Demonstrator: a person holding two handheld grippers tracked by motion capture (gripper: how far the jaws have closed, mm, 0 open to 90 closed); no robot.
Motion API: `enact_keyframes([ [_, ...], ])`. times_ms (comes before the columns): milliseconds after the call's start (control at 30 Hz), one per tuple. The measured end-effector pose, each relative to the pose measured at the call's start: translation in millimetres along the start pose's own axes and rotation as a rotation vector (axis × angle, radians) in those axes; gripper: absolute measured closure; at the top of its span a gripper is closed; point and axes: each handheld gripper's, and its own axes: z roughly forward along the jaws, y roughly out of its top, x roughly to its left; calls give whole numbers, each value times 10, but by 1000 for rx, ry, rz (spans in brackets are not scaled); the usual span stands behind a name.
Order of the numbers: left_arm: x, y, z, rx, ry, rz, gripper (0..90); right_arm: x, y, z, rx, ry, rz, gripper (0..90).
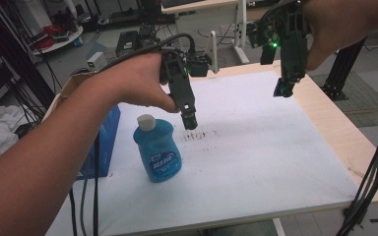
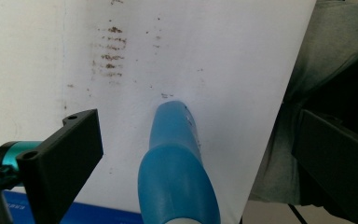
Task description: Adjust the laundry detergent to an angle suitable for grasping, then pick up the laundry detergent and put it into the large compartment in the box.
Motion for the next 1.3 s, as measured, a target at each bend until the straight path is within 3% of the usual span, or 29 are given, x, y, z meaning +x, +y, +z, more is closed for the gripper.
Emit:
enact_keyframes([
  [267, -42, -48, 5, 1, 3, -9, 18, 21, 55, 7, 0, -2, -9, 21],
  [1300, 59, -81, 53, -11, -2, -31, 18, -94, 72, 59, 9, 8, -9, 21],
])
